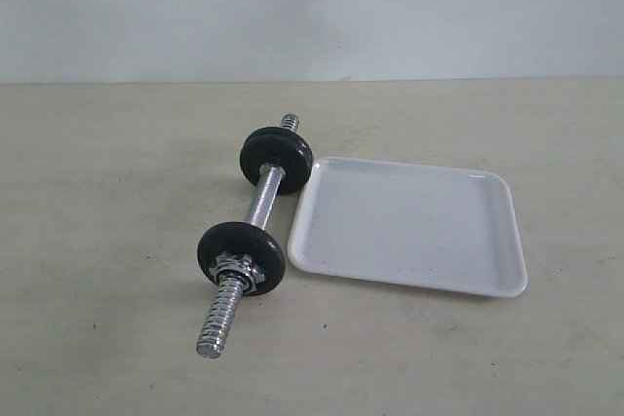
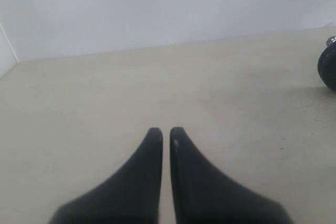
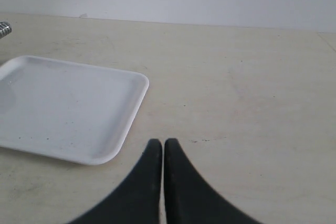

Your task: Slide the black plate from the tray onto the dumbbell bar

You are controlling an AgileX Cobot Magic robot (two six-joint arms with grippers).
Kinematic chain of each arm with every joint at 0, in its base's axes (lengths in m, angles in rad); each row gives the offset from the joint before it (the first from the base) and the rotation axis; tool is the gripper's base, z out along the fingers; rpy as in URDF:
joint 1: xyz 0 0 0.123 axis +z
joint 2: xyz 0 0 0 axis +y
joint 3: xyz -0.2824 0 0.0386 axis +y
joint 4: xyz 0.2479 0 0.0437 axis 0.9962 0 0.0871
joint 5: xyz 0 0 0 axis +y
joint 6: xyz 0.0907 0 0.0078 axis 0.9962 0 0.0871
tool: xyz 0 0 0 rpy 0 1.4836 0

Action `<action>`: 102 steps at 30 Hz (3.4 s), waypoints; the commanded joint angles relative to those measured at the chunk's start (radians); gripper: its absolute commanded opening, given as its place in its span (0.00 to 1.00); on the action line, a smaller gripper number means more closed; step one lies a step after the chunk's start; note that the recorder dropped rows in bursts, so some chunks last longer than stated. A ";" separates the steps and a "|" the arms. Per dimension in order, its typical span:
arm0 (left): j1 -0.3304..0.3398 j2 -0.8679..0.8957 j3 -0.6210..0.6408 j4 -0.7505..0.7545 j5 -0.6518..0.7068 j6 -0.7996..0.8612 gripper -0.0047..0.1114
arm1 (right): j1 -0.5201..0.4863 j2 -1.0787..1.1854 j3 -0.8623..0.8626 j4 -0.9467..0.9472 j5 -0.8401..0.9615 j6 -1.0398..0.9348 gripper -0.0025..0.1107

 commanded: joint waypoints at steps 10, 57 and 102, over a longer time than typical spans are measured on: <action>0.004 -0.005 -0.001 -0.015 -0.019 0.007 0.08 | 0.001 -0.004 0.000 0.000 -0.006 -0.002 0.02; -0.001 -0.005 -0.001 0.040 -0.001 -0.055 0.08 | 0.001 -0.004 0.000 0.000 -0.006 -0.002 0.02; -0.022 -0.005 -0.001 0.040 0.004 -0.055 0.08 | 0.001 -0.004 0.000 0.000 -0.006 -0.002 0.02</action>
